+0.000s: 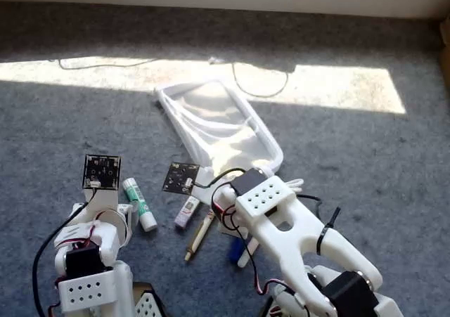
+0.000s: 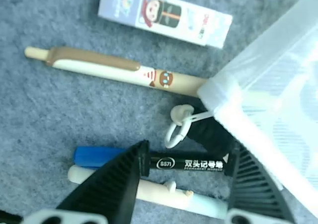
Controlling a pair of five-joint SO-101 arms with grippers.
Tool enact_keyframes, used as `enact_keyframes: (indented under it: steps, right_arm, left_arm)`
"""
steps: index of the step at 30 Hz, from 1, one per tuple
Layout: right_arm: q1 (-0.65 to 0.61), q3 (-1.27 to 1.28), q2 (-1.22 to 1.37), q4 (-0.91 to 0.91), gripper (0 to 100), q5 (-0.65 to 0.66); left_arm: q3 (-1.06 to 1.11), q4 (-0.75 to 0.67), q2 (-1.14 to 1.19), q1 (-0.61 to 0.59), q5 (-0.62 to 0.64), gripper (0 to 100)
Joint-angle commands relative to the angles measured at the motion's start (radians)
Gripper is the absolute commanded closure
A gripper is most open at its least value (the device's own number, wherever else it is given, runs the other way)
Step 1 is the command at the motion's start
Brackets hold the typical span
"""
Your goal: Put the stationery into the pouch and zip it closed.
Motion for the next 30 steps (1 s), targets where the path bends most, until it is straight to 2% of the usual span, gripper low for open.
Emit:
enact_keyframes:
  steps: [1, 10, 14, 19, 30]
  right_arm:
    - [0.013, -0.008, 0.067, -0.07, 75.4, 0.011]
    - [0.013, -0.09, 0.262, -0.07, 75.8, 0.014]
    - [0.013, -0.09, 0.288, -0.074, 86.8, 0.012]
    - [0.019, -0.09, 0.202, -0.07, 99.5, 0.009]
    - [0.021, -0.116, -0.084, 0.031, 99.4, 0.006]
  left_arm:
    - [-0.005, -0.014, 0.001, -0.01, 0.008, 77]
    - [-0.005, -0.014, 0.001, -0.01, 0.008, 77]
    - [-0.005, -0.014, 0.001, -0.01, 0.008, 77]
    - [-0.005, -0.014, 0.001, -0.01, 0.008, 77]
    - [-0.005, -0.014, 0.001, -0.01, 0.008, 77]
